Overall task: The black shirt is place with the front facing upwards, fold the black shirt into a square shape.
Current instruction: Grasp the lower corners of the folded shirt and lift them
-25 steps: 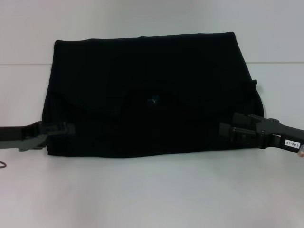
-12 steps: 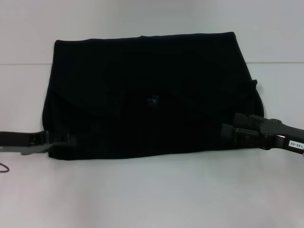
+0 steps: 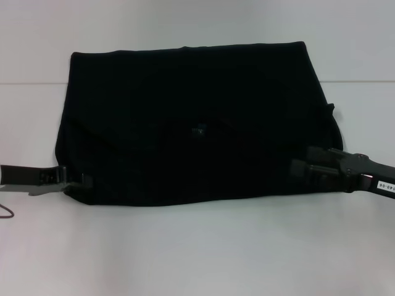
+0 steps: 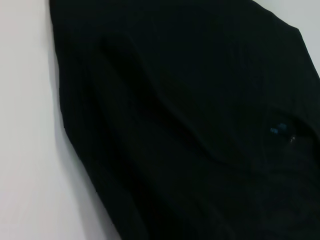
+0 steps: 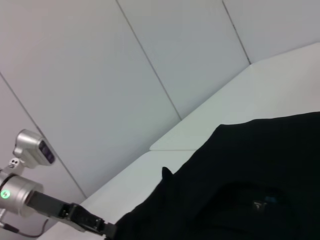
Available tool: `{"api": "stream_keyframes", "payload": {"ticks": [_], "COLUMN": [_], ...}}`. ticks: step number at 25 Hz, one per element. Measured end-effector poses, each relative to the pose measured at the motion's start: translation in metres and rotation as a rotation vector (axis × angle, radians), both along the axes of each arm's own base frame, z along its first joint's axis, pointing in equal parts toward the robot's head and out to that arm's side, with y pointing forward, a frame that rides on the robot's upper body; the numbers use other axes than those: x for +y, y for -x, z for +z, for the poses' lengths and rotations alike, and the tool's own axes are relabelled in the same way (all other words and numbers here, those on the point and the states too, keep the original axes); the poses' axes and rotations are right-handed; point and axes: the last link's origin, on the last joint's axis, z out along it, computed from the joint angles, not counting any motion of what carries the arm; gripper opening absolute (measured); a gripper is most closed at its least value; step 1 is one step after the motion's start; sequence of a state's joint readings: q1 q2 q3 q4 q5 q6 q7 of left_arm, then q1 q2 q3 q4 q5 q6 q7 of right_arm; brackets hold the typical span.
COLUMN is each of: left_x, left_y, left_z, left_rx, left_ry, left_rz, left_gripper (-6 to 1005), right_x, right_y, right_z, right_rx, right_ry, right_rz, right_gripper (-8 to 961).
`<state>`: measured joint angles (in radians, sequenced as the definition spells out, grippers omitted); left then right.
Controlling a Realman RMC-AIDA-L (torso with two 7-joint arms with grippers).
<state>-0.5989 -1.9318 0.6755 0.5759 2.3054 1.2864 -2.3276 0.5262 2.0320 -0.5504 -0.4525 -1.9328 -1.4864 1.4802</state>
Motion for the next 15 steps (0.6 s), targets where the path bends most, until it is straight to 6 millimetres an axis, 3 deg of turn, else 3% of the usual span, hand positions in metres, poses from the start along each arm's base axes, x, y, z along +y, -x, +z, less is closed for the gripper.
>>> {"api": "stream_keyframes", "payload": {"ticks": [6, 9, 15], "left_x": [0.000, 0.001, -0.001], "left_y": [0.001, 0.002, 0.000], "left_z": [0.001, 0.001, 0.002], "left_rx": [-0.001, 0.000, -0.016], "left_ry": [-0.006, -0.007, -0.002], "left_rz": [0.006, 0.007, 0.006], "left_gripper": [164, 76, 66], "right_x": [0.013, 0.023, 0.053], "right_y": [-0.012, -0.011, 0.002], "right_z": [0.003, 0.014, 0.055], "right_rx": [-0.054, -0.080, -0.208], "right_ry": [0.002, 0.039, 0.140], "right_rz": [-0.134, -0.187, -0.365], "right_gripper": [914, 912, 908]}}
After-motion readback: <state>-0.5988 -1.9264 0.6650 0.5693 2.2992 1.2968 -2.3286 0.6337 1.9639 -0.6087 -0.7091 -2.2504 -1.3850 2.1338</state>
